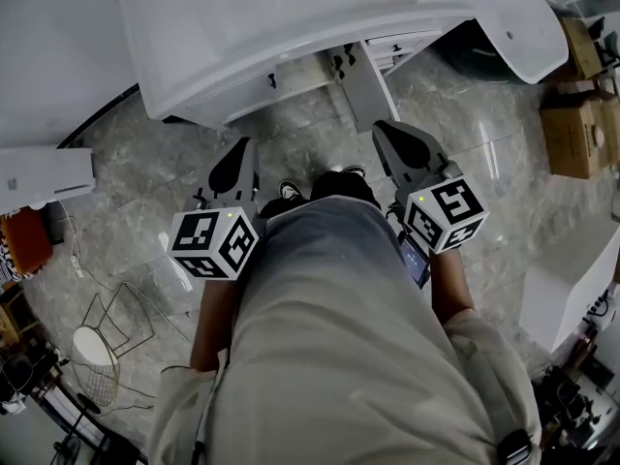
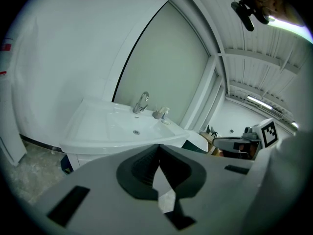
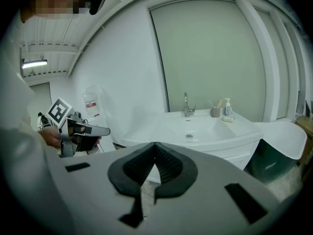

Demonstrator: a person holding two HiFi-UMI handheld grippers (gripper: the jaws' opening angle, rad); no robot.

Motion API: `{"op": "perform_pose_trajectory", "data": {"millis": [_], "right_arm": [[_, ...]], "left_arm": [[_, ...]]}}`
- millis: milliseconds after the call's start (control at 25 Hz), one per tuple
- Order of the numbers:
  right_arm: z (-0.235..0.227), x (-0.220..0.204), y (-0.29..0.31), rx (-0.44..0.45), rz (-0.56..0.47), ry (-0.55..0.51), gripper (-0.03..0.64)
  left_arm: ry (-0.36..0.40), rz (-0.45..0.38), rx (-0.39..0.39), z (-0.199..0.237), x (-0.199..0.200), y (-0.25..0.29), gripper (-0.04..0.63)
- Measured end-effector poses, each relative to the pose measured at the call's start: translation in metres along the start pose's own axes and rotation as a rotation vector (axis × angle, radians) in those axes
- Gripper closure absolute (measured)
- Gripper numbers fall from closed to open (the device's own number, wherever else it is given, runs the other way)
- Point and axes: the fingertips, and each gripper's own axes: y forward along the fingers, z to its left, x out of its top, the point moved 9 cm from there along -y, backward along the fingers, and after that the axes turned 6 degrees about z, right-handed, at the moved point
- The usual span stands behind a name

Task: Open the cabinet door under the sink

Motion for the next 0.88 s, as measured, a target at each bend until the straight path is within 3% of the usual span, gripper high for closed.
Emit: {"op": "perform_pose_trajectory", "data": {"millis": [240, 880], "right_arm": [[0.008, 0.0, 0.009, -0.006, 0.025, -0.008, 0.606], [0.013, -0.009, 0.015, -0.047, 0.097, -0.018, 0.606]], "left_arm": [[-0.043, 0.021, -0.002, 0.011, -0.008, -0.002, 0.598], [-0.059, 0.043, 0.04, 0.015, -0.016, -0.004, 0.598]]}}
